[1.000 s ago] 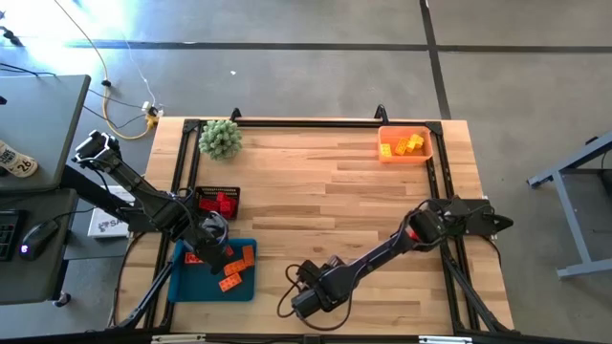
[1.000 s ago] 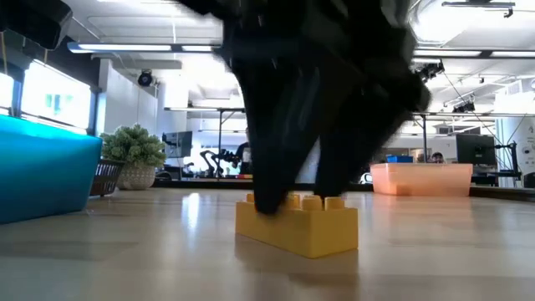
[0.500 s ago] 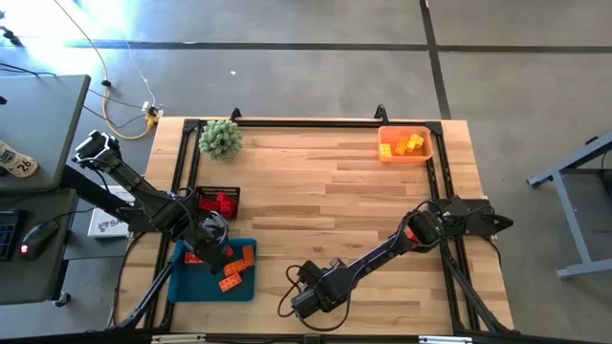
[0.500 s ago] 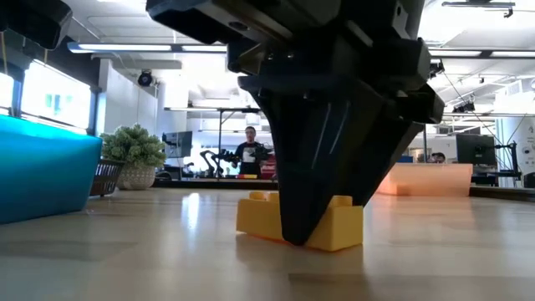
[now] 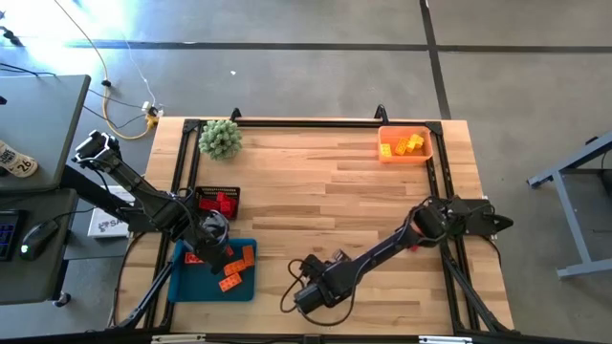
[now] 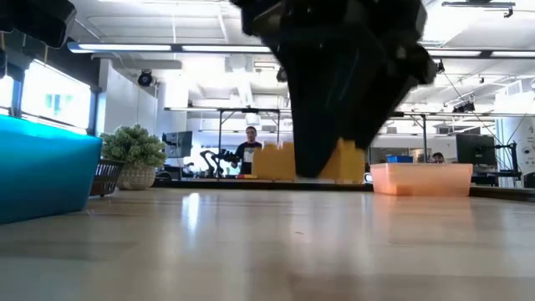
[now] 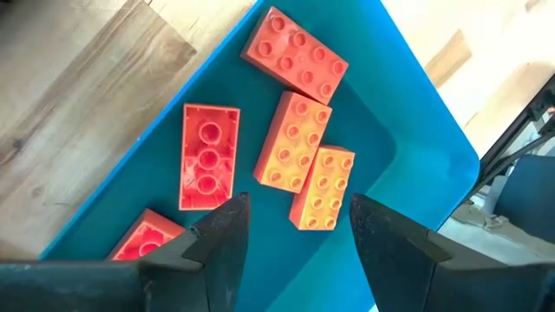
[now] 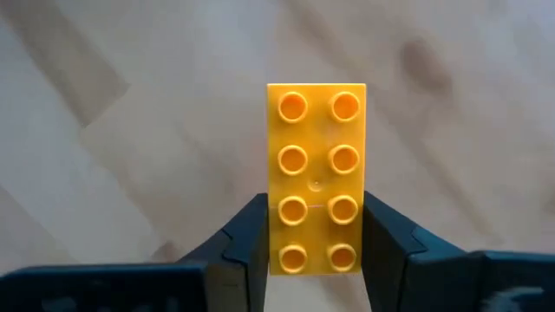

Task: Sort & place blocks by color
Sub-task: Put the yellow game piece into the orange bin, then put the red game piece into the black bin

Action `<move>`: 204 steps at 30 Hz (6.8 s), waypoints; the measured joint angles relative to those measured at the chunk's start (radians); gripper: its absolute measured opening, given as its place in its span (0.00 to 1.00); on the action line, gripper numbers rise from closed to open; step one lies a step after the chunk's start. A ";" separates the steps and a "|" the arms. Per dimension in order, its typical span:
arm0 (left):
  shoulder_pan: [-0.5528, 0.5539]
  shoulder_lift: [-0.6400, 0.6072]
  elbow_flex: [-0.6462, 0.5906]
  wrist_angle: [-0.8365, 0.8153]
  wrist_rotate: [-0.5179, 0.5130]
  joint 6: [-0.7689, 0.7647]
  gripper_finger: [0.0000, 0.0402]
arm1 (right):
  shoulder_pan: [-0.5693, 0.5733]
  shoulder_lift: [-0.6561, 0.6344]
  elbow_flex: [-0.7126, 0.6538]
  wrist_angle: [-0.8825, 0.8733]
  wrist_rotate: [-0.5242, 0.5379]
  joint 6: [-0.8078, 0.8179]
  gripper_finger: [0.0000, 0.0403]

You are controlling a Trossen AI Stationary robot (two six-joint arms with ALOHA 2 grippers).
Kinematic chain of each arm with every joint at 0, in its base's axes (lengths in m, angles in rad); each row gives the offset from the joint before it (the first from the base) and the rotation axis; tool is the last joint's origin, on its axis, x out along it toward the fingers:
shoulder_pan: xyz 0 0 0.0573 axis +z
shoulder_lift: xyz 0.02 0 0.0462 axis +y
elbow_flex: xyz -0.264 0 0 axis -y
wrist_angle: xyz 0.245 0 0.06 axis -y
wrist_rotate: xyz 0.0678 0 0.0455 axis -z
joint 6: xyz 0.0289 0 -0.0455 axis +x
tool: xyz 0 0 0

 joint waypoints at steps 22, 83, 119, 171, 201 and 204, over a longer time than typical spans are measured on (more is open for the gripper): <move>0.012 0.000 0.000 0.123 -0.197 0.004 0.47 | -0.295 -0.217 0.001 -0.316 0.210 -0.466 0.27; 0.892 0.000 0.000 0.524 -0.031 1.187 0.47 | -1.304 -0.769 -0.893 0.184 0.065 -0.496 0.32; 0.965 0.000 0.000 0.522 0.099 1.328 0.47 | -0.816 -0.853 -0.822 -0.241 -0.018 0.165 0.54; 0.964 0.000 0.000 0.565 0.099 1.217 0.47 | -0.008 -0.853 -1.238 0.007 -0.299 1.089 0.54; 0.964 0.000 0.000 0.570 0.099 1.195 0.47 | -0.008 -0.851 -1.289 0.242 -0.186 0.997 0.27; 0.964 0.000 0.000 0.569 0.105 1.146 0.47 | -0.008 -0.851 -1.260 0.264 -0.087 0.972 0.27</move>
